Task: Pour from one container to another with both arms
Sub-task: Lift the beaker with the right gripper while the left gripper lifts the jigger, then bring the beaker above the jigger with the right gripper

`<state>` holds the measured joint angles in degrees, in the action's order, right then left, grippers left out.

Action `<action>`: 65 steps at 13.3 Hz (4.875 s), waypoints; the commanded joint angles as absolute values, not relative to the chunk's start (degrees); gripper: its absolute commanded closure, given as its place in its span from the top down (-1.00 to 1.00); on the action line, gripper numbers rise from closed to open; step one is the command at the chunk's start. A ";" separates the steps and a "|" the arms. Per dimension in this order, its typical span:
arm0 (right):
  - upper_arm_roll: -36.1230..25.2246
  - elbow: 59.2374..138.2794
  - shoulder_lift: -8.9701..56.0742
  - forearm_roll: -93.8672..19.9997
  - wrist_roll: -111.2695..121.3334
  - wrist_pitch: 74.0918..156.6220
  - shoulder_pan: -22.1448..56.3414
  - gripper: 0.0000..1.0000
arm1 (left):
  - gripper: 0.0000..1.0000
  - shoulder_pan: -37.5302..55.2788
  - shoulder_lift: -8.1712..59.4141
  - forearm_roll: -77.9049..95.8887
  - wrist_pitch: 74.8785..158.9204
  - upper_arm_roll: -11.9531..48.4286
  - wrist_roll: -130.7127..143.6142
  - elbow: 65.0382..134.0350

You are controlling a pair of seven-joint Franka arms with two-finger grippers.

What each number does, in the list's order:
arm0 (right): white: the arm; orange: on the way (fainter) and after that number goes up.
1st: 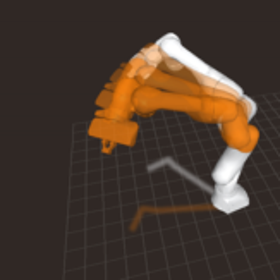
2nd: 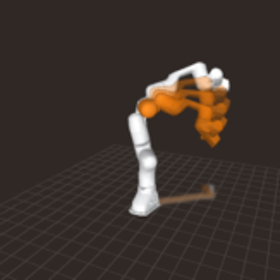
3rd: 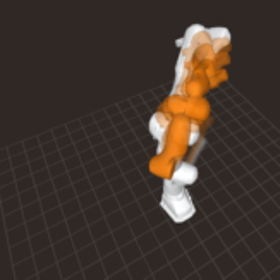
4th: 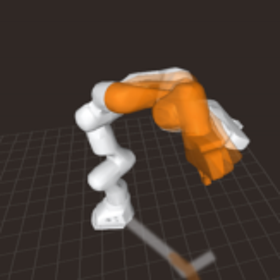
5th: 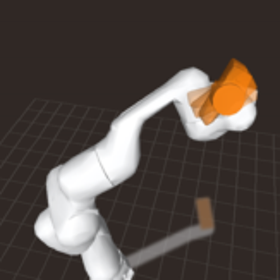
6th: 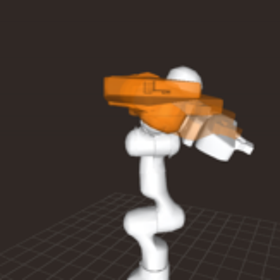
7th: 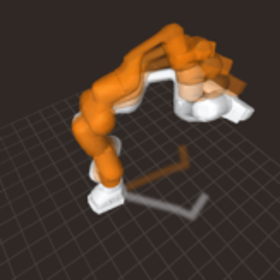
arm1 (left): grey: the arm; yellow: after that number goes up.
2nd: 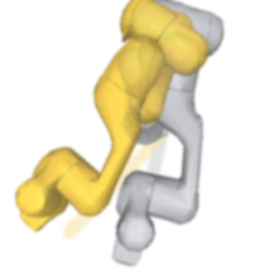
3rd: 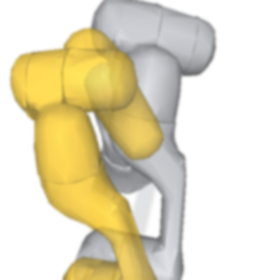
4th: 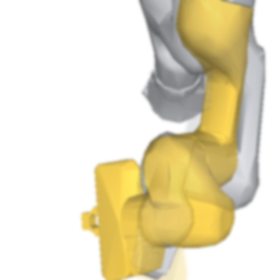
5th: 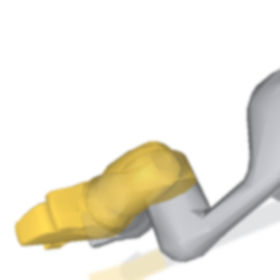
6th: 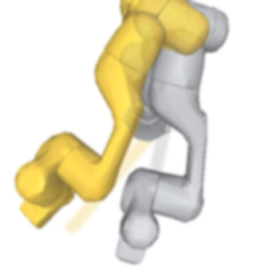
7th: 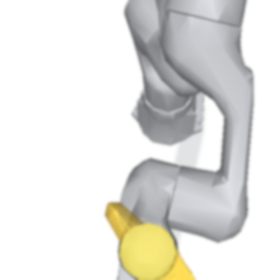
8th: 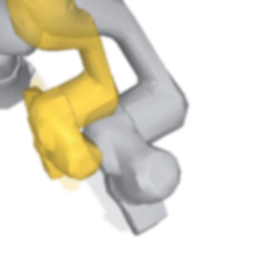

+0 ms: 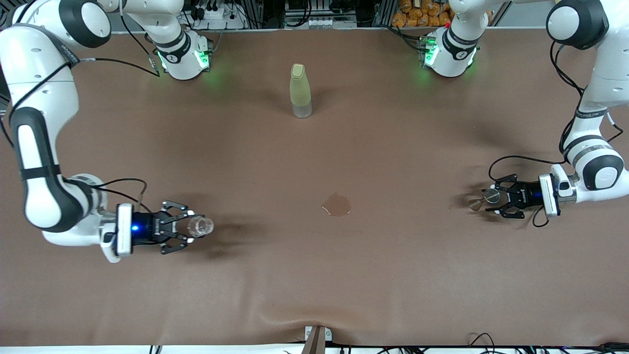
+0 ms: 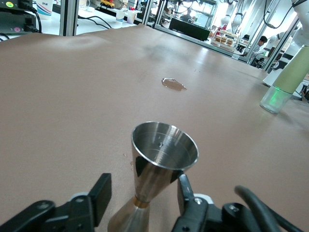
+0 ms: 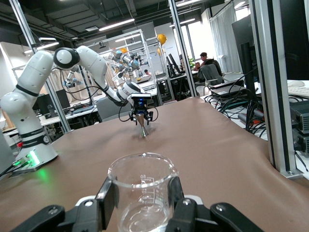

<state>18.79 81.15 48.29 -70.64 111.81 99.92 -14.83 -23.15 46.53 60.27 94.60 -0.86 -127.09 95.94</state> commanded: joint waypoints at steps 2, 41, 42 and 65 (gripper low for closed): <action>21.97 85.07 46.85 -72.94 111.45 103.27 -15.47 -0.81 | 0.08 -22.15 46.85 62.22 95.89 -1.05 -127.79 96.06; 24.96 122.96 15.21 -97.97 115.66 109.23 -10.21 -0.81 | -1.00 26.80 50.01 91.67 123.56 7.91 -128.06 87.45; 25.05 122.96 15.21 -100.17 115.58 111.25 -8.54 -0.82 | -1.00 27.42 50.53 91.84 123.66 7.91 -128.14 87.28; 24.87 124.10 24.17 -112.14 106.70 116.19 -0.70 -0.81 | -1.00 30.76 53.61 97.29 124.63 7.65 -127.88 84.46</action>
